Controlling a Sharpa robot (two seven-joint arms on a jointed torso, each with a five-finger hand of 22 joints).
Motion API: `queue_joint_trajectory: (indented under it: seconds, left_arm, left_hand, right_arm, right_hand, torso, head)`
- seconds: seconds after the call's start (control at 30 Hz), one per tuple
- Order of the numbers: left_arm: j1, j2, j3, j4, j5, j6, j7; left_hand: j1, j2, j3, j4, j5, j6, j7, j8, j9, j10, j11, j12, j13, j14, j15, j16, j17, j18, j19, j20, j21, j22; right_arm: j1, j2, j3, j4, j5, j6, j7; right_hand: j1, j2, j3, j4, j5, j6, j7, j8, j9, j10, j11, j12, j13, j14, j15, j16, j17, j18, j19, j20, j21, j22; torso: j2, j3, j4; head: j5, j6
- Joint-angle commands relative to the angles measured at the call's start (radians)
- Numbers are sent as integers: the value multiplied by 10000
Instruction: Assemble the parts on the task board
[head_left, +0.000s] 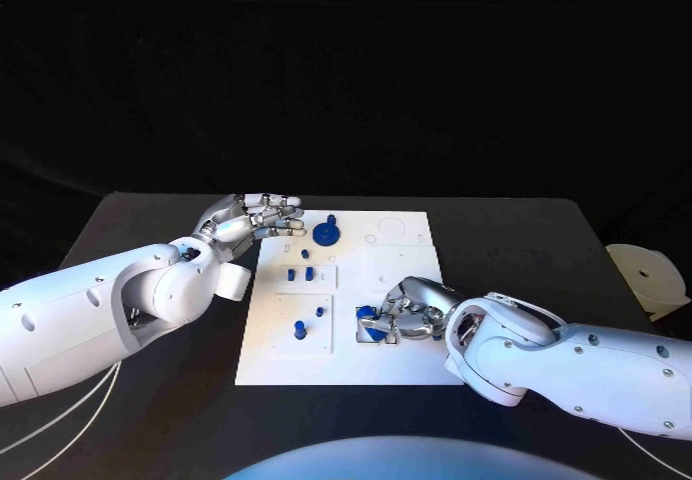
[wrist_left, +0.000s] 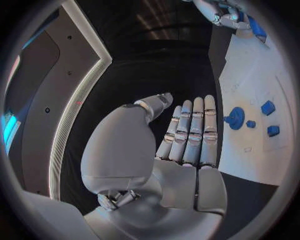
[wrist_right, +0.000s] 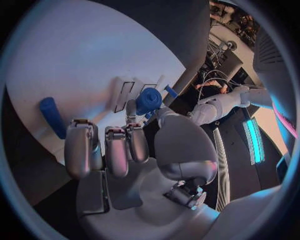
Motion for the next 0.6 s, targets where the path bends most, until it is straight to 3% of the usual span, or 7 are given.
queue_joint_trajectory:
  seconds: [0.03, 0.23, 0.33, 0.53, 0.6]
  left_arm:
    - [-3, 7, 5, 37, 22, 217, 14]
    - [-3, -6, 5, 39, 17, 218, 6]
    - [-3, -9, 5, 37, 17, 216, 3]
    - [-3, -14, 5, 35, 16, 215, 2]
    - [-3, -14, 5, 32, 16, 214, 3]
  left_hand:
    - [11, 73, 11, 21, 37, -55, 184, -57, -17, -64, -11, 40, 6, -67, -11, -69, 18, 87, 18, 48, -79, -19]
    - [14, 76, 14, 20, 37, -56, 185, -57, -17, -67, -10, 43, 6, -70, -10, -70, 19, 87, 20, 49, -83, -22]
    - [14, 76, 14, 20, 37, -56, 185, -57, -17, -67, -10, 43, 6, -70, -10, -70, 19, 87, 20, 49, -83, -22]
    - [14, 76, 14, 20, 37, -56, 185, -57, -17, -67, -10, 43, 6, -70, -10, -70, 19, 87, 20, 49, -83, -22]
    - [14, 76, 14, 20, 37, -56, 185, -57, -17, -67, -10, 43, 6, -70, -10, -70, 19, 87, 20, 49, -83, -22]
  right_arm:
    - [-14, 39, -2, -45, -69, 36, -28]
    - [-24, 61, -3, -55, -29, -52, 96]
    - [-29, 54, -3, -38, -28, -132, 142]
    - [-45, -26, -4, 75, -63, -315, 259]
    - [-51, -79, -4, 155, -69, -352, 307]
  right_hand:
    - [-212, -58, -262, 0, -97, -126, 32, -10, 16, -130, -31, -221, 817, 773, -82, -52, 1327, -86, 56, -78, -176, 1687]
    - [-531, -164, -1050, -3, -96, -361, 111, -80, 65, -459, 40, -769, 374, 733, -25, -124, 1178, -37, -56, -37, -458, 1594]
    - [-538, -149, -1166, -2, -96, -365, 114, -75, 78, -475, 43, -803, 348, 727, -21, -136, 1151, -35, -60, -31, -476, 1589]
    - [-549, -61, -1401, -1, -95, -374, 117, -66, 104, -476, 47, -832, 333, 725, -16, -145, 1143, -32, -60, -22, -495, 1587]
    - [-463, 60, -1473, -10, -95, -342, 106, -42, 124, -443, 39, -798, 366, 731, -21, -139, 1165, -40, -39, -21, -458, 1604]
  torso:
    - [-3, -4, 2]
    - [-1, -1, 7]
    - [-6, 1, -2]
    - [-7, 5, -5]
    - [-10, 6, 0]
  head:
    - [-13, 11]
    - [-4, -7]
    - [-3, 0]
    - [-7, 15]
    - [-7, 17]
